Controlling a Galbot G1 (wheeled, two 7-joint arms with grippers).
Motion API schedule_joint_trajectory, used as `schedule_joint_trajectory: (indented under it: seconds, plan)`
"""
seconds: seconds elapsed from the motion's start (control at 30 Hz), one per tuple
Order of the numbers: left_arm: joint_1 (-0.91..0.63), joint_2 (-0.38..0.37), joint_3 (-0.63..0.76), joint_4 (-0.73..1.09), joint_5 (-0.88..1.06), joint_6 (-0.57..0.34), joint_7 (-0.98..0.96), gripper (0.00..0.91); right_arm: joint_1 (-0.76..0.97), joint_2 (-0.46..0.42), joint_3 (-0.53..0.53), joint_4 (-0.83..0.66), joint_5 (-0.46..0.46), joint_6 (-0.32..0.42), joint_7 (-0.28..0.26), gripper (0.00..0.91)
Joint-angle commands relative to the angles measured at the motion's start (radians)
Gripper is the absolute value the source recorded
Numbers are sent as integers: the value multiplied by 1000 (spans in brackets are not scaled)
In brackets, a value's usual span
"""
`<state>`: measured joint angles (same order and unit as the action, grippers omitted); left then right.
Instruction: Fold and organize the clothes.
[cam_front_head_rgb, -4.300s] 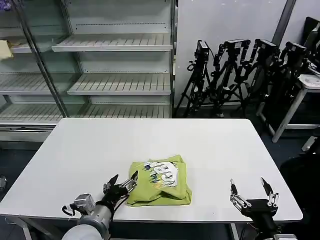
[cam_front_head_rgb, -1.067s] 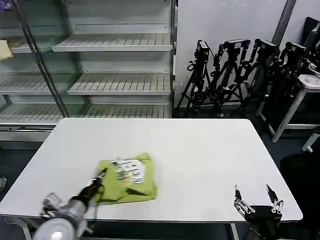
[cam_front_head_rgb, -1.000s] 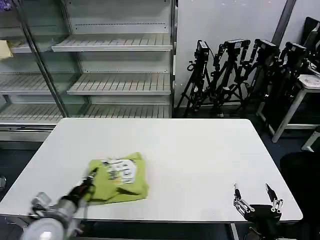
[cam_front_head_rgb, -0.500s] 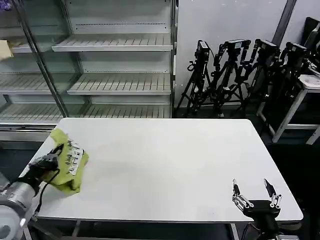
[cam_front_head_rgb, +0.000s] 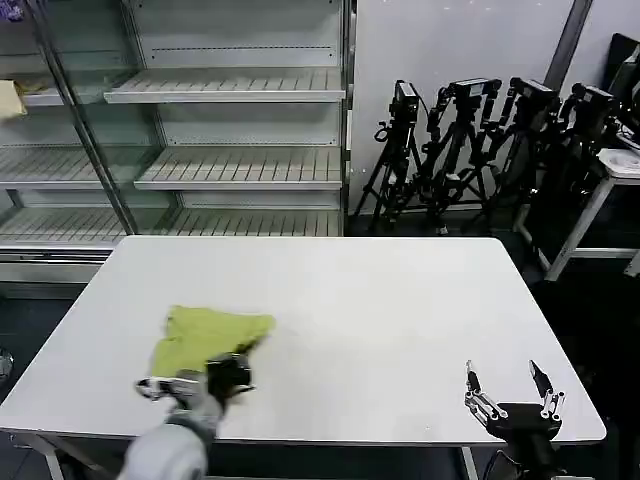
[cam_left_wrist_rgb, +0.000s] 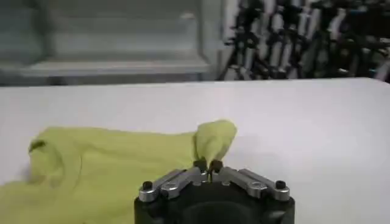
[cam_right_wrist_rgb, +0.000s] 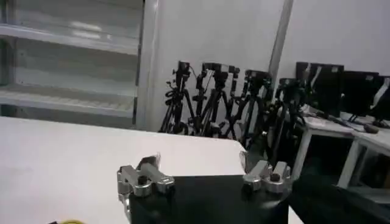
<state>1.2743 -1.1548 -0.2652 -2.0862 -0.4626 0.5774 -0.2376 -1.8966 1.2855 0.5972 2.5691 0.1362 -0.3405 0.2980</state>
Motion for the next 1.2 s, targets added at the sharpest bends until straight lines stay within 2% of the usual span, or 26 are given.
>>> schedule_joint_trajectory:
  seconds: [0.03,0.43,0.6,0.63,0.67,0.77,0.87,1.0,1.1,1.2]
  plan:
    - [-237,-161,342,173,161,4,-38,30,1,7,-11,22,-13,6,-1,907]
    - [-380,-271,392,305,61,3,-127,20,-5,18,-12,35,-26,4,-2,907]
    - [-435,-331,388,368,-2,2,-155,50,-2,16,-8,32,-24,1,-3,907]
    - [-443,-341,384,378,-15,1,-154,121,-3,16,-8,32,-24,1,-4,907]
    - [-449,-353,377,385,-19,0,-153,907,-5,16,-8,33,-24,2,-4,907]
    - [-457,-383,347,375,-90,-3,-153,907,-14,17,-4,43,-24,3,-4,907]
    - [-436,-383,325,317,-173,-58,-147,907,-18,17,-2,49,-23,2,-4,907]
    - [-380,-346,304,227,-238,-131,-144,907,-17,13,-2,49,-23,3,-7,907]
    - [-304,-305,277,162,-237,-152,-128,907,-12,11,-5,49,-24,2,-8,907]
    - [-201,-269,208,18,-215,-156,-115,907,-4,6,-8,49,-23,4,-13,907]
